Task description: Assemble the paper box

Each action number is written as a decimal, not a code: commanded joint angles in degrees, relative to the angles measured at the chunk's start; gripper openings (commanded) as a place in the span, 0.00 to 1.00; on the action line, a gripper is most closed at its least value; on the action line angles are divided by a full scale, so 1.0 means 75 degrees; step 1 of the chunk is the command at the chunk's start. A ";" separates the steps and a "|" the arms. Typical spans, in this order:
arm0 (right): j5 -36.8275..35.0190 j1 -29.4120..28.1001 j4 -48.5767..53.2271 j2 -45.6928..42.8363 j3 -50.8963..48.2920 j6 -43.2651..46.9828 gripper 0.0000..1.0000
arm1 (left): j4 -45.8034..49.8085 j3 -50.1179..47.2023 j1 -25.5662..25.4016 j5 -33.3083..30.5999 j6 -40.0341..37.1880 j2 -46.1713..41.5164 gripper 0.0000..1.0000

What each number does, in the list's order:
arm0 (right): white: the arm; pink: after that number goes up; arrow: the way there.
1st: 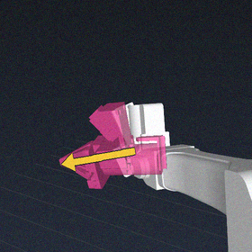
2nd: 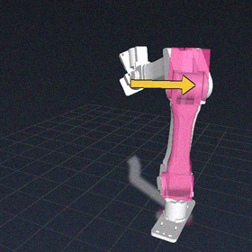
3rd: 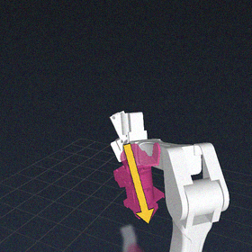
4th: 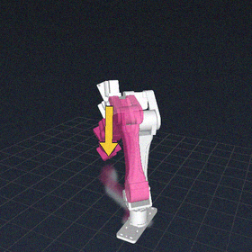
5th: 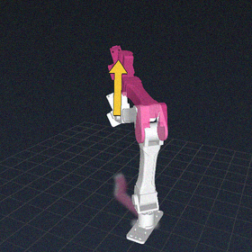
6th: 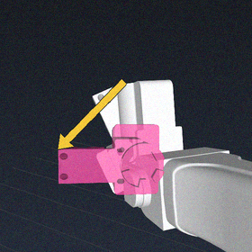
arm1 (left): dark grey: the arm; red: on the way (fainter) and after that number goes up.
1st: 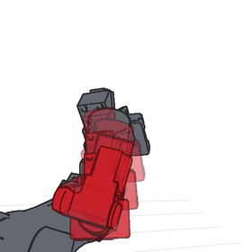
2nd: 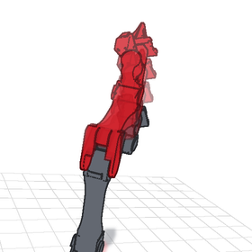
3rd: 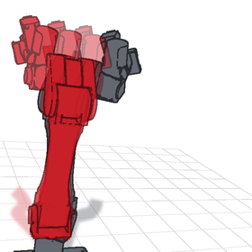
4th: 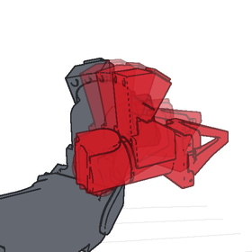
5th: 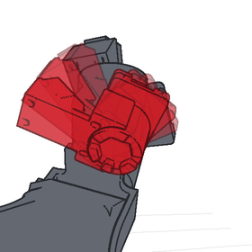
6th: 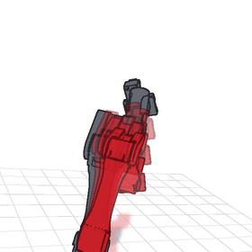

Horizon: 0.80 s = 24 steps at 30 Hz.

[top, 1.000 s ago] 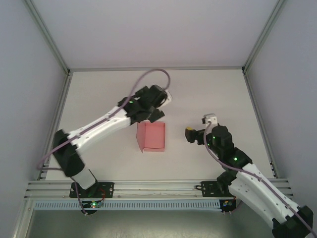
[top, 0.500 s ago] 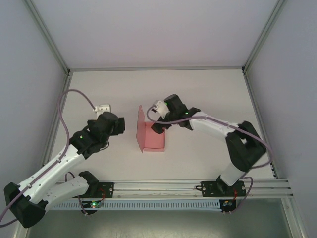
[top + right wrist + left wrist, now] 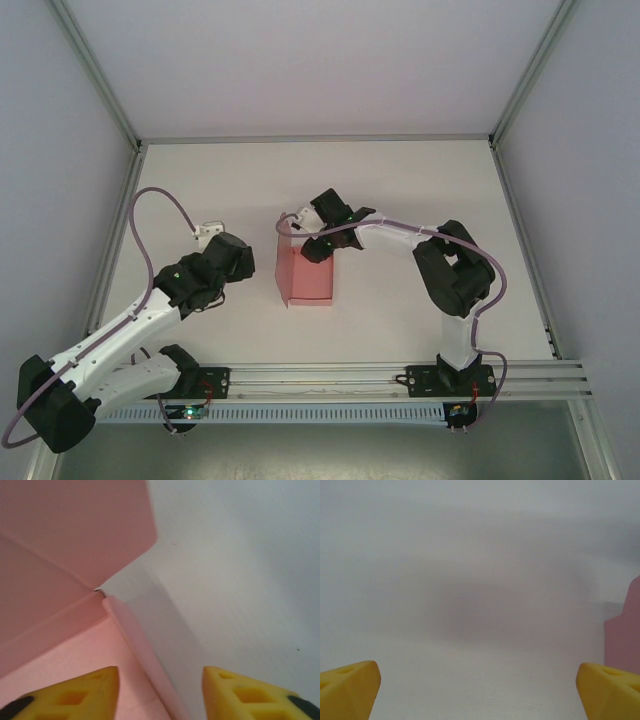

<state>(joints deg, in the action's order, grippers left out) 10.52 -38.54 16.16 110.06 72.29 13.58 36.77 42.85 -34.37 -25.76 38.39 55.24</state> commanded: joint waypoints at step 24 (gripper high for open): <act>-0.4626 -0.1089 0.0470 -0.1511 -0.1934 -0.7043 0.10 | -0.0472 0.0159 0.0074 -0.0010 0.0149 0.0373 1.00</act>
<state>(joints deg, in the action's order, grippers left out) -16.93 -44.60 14.98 100.51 57.78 -28.64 34.87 42.85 -34.37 -25.56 39.29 57.19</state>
